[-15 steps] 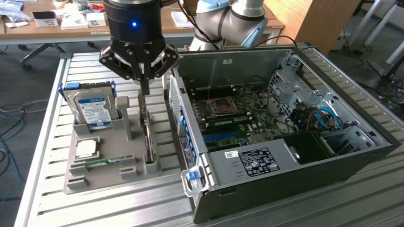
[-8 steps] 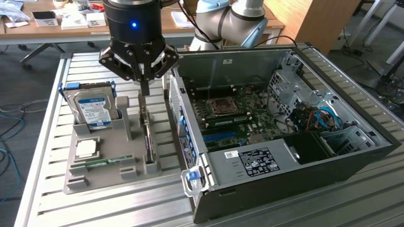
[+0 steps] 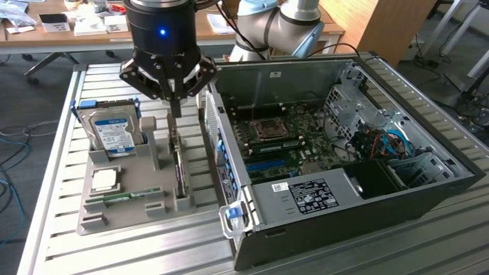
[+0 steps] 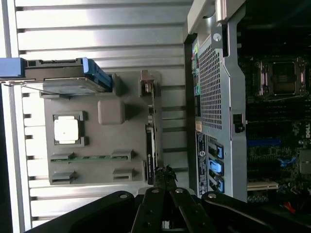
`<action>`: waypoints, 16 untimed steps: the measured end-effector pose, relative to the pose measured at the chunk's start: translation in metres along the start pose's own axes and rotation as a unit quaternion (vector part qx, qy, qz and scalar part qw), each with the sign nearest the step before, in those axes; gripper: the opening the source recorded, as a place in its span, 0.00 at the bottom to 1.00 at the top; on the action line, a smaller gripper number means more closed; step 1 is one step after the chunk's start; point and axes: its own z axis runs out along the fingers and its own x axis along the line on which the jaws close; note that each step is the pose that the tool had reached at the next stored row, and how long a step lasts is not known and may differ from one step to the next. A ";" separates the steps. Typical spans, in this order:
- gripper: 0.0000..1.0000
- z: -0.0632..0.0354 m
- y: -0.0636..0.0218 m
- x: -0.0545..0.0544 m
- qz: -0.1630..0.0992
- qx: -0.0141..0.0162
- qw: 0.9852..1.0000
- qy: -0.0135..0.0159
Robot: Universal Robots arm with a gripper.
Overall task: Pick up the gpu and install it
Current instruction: 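Reach for the gpu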
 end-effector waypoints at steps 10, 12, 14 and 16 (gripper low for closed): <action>0.11 0.0016 -0.0035 0.004 0.000 0.000 1.000 0.000; 0.11 0.0020 -0.0036 0.006 0.000 0.000 1.000 0.000; 0.11 0.0021 -0.0038 0.008 0.000 0.000 1.000 0.000; 0.11 0.0021 -0.0039 0.009 0.000 0.000 1.000 0.000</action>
